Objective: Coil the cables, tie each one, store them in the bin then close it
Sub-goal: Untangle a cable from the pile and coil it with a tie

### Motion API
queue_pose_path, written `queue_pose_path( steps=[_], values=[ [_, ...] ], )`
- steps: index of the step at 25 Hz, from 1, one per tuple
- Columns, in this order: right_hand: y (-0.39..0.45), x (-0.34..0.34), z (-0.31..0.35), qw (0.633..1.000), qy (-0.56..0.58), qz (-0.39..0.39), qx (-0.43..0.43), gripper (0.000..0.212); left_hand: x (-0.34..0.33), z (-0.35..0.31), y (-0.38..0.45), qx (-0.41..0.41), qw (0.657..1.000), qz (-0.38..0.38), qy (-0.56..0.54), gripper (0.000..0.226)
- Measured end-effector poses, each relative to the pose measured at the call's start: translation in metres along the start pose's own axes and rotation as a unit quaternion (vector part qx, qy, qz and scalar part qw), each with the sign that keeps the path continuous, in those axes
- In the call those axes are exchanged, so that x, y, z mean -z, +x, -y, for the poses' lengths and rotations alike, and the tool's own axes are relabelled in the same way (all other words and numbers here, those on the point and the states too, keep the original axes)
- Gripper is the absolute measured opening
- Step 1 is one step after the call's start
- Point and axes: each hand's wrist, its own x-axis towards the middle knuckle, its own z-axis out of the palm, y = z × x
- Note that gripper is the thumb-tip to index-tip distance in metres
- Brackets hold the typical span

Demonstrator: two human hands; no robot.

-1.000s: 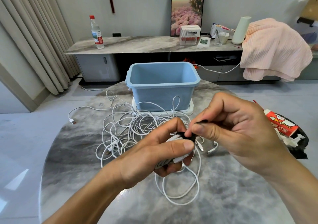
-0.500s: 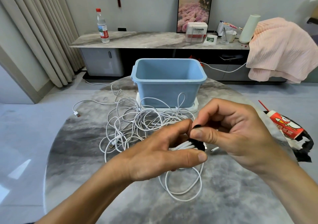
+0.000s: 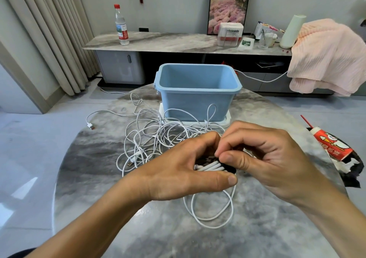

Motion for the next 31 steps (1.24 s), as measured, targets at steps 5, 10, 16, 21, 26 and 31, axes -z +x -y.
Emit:
queue_pose_path(
  steps=[5, 10, 16, 21, 26, 31],
  values=[
    [-0.001, 0.006, -0.001, 0.992, -0.078, 0.098, -0.026, 0.031, 0.003, -0.002, -0.002, -0.020, 0.999, 0.001, 0.047, 0.030],
    [-0.003, 0.008, -0.005, 0.964, -0.180, 0.183, -0.064, 0.032, 0.002, 0.010, -0.001, 0.001, 0.999, 0.007, 0.048, 0.030],
    [-0.011, 0.001, -0.012, 0.986, 0.049, 0.043, -0.154, 0.036, -0.004, 0.017, 0.008, 0.085, 0.985, -0.003, -0.151, 0.017],
    [-0.008, -0.003, -0.012, 0.983, 0.105, -0.015, -0.152, 0.030, -0.011, 0.010, 0.011, 0.174, 0.904, -0.032, -0.388, 0.043],
    [-0.001, -0.013, -0.021, 0.942, 0.166, -0.184, -0.225, 0.022, -0.014, 0.013, 0.016, 0.194, 0.903, -0.096, -0.371, 0.059],
    [0.004, -0.020, -0.025, 0.900, 0.232, -0.274, -0.249, 0.025, -0.019, 0.024, 0.022, 0.117, 0.906, -0.212, -0.346, 0.029]
  ],
)
